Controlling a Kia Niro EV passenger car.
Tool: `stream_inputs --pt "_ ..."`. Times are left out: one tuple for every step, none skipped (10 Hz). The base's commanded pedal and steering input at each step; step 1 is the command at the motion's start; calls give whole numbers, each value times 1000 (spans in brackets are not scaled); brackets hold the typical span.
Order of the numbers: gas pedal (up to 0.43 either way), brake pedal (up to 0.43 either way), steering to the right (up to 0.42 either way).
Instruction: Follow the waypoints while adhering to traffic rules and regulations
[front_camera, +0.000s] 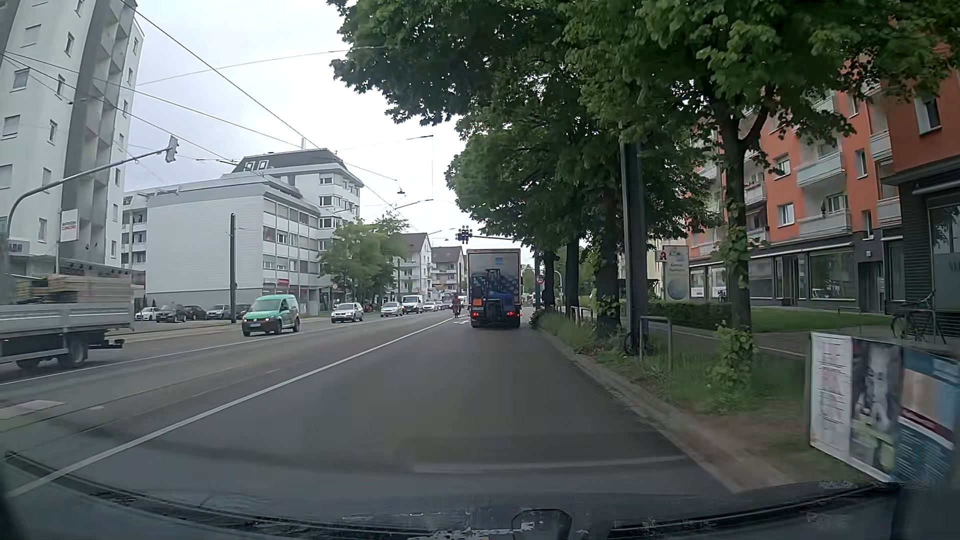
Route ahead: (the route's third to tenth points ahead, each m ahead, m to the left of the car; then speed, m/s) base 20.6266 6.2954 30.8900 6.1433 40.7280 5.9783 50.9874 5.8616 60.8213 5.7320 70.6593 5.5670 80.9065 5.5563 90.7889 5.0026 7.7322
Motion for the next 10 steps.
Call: stream_inputs --pt "79 0 -2" --pt "79 0 -2" --pt "79 0 -2" --pt "79 0 -2" --pt "79 0 -2" --pt "79 0 -1" --pt "79 0 -2" --pt "79 0 -2" --pt "79 0 -1" --pt "79 0 -1"
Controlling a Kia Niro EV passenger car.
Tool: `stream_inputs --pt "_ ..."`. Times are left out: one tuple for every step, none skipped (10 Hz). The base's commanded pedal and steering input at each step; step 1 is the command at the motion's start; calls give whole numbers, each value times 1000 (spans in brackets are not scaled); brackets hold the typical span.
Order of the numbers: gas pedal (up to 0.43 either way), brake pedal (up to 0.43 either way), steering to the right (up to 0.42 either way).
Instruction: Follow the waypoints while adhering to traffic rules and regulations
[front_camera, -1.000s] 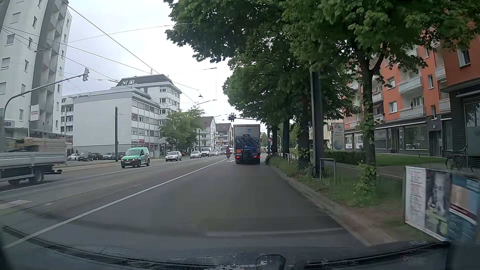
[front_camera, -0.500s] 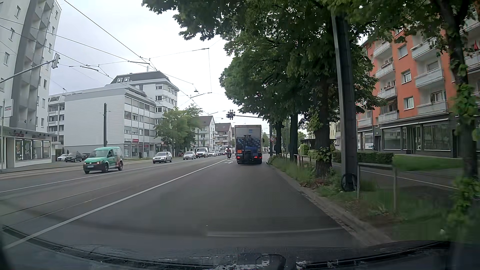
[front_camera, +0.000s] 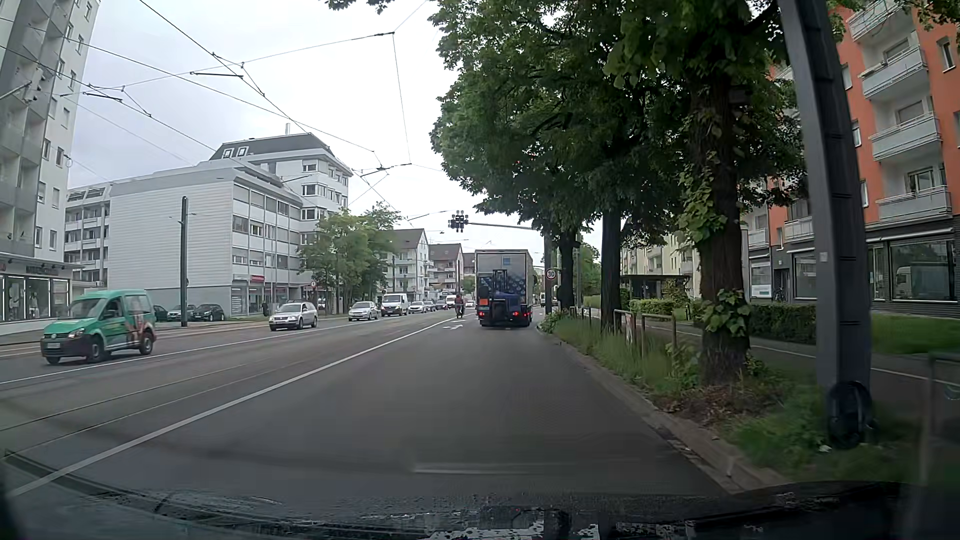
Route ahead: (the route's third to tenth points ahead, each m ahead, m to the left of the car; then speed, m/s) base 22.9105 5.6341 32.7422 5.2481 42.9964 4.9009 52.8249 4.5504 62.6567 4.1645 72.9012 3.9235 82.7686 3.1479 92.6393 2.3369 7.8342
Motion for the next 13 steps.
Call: stream_inputs --pt "79 0 -1" --pt "79 0 -1" --pt "79 0 -1" --pt "79 0 0" --pt "79 0 0" --pt "79 0 0" --pt "79 0 0" --pt "79 0 0" --pt "67 0 0" --pt "67 0 0" --pt "67 0 1" --pt "67 0 1" --pt "67 0 2"
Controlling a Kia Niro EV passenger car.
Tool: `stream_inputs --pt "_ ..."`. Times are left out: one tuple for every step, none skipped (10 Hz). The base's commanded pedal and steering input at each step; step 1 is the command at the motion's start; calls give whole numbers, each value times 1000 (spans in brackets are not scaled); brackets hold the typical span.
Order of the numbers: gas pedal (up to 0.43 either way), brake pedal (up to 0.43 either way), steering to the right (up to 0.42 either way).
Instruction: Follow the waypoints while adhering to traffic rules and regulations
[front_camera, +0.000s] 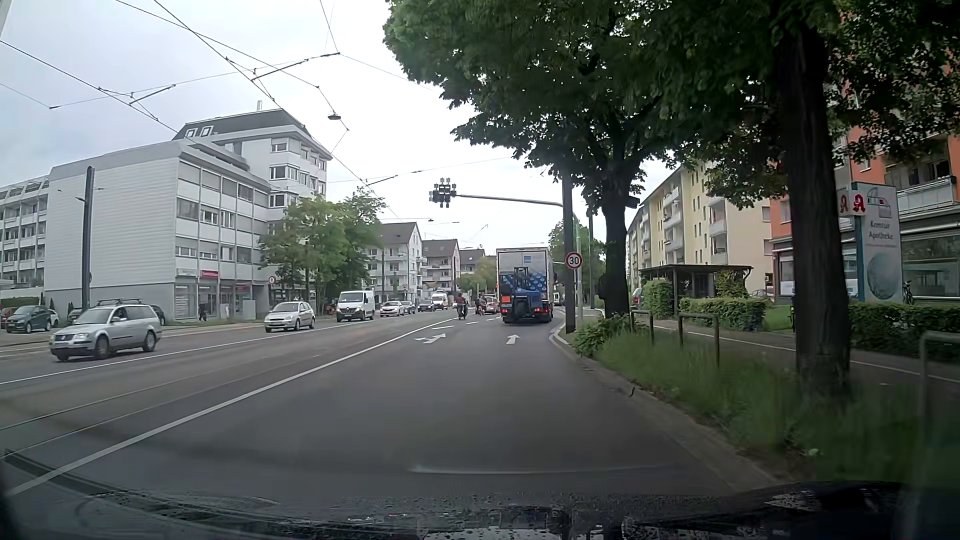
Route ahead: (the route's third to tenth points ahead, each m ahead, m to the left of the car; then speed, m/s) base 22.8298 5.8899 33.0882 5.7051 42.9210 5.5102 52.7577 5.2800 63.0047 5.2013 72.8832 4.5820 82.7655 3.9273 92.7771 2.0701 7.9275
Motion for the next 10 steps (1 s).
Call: stream_inputs --pt "79 0 2" --pt "79 0 2" --pt "79 0 2" --pt "79 0 2" --pt "79 0 3" --pt "79 0 3" --pt "79 0 3" --pt "79 0 4" --pt "79 0 4" --pt "79 0 5"
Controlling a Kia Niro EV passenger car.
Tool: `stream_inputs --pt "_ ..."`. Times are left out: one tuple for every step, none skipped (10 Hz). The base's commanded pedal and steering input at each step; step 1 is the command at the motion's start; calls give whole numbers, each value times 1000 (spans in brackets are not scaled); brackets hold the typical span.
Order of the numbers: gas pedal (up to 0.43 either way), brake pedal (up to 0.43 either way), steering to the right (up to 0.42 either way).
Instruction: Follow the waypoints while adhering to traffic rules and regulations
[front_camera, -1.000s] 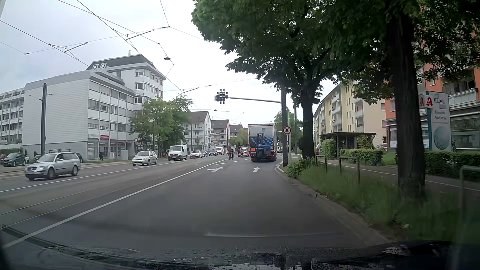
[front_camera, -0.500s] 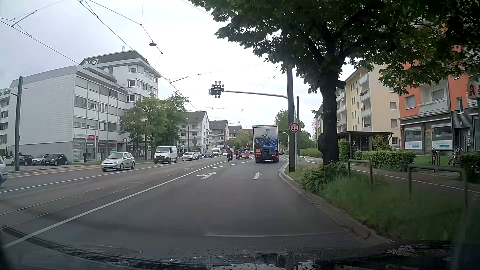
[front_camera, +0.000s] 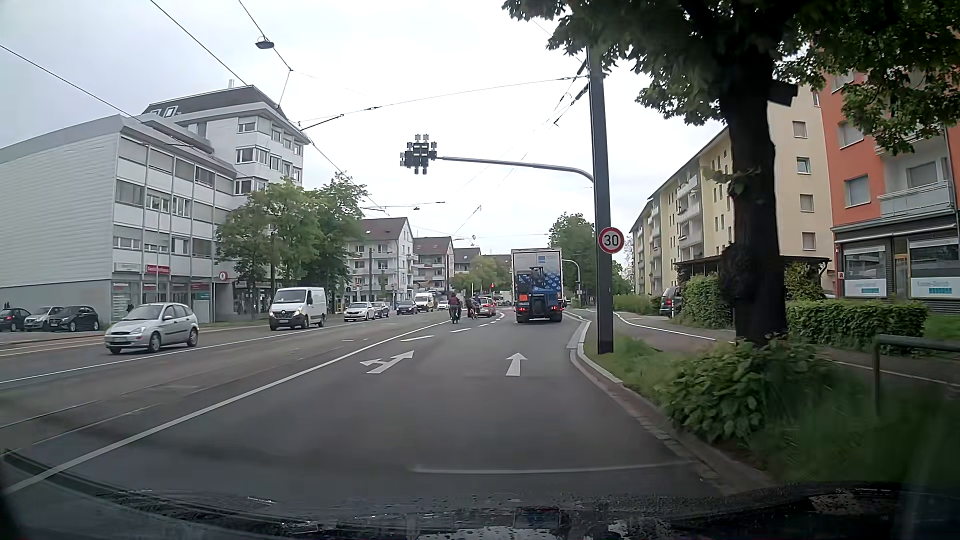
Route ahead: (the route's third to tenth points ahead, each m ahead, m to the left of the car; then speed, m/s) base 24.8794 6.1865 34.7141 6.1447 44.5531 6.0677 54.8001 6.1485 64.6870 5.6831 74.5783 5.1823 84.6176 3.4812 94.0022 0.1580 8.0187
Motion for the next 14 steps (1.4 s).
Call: stream_inputs --pt "79 0 5" --pt "79 0 5" --pt "79 0 6" --pt "79 0 7" --pt "67 0 8" --pt "59 0 9" --pt "59 0 10" --pt "59 0 14" --pt "59 0 23" --pt "59 0 30" --pt "59 0 37" --pt "59 0 44" --pt "59 0 49" --pt "59 0 53"
